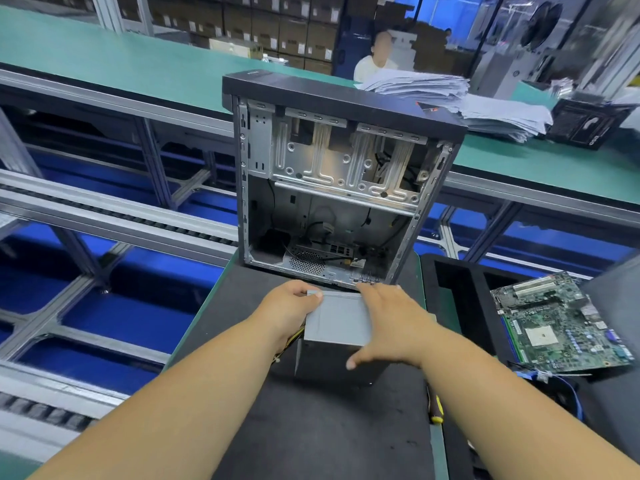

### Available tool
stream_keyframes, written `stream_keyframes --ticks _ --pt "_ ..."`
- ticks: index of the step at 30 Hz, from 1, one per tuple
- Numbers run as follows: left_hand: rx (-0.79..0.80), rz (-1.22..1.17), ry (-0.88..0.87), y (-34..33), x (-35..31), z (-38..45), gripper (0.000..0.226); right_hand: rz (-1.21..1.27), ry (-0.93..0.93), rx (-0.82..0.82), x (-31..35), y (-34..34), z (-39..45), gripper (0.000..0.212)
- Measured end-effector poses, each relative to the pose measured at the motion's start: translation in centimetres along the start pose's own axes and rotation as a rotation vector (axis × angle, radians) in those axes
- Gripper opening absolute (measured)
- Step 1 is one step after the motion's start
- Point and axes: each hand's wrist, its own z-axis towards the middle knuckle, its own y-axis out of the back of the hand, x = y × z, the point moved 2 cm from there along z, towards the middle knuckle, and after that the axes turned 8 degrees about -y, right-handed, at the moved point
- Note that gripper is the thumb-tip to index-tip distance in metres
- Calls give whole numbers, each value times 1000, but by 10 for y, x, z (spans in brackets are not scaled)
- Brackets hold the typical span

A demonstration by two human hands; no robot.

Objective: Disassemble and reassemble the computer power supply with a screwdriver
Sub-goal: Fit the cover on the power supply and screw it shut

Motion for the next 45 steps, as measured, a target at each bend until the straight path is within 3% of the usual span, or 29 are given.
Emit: stream_keyframes --ticks 7,14,17,18,20,21,23,30,35,45 --pt "-2 33 -23 2 2 2 9 287 -69 38 -47 0 -16 123" --pt "11 58 -28 2 -2 0 7 281 34 -21 -47 0 -9 104" --pt "20 441 -149 1 -9 -4 13 257 38 -26 -47 -2 -9 102" --pt "16 659 -265 -1 -15 -6 25 250 37 -27 -47 -3 -8 102" --pt "113 1009 -539 -15 -28 -16 76 256 28 -28 -47 -4 -6 101" --pt "212 1147 -620 -25 -33 -20 101 278 18 -28 -48 -5 -5 101" --pt "386 1336 -665 -42 -35 -22 124 361 -23 -4 -50 -11 -4 103" --pt "369 1403 -580 -63 -41 -11 102 916 -88 23 -56 -47 -15 94" --pt "384 1415 -515 -63 -42 -10 102 941 -61 -48 -56 -51 -12 94" --pt "398 1396 -505 -62 -44 -10 101 891 -21 -33 -57 -44 -11 86"
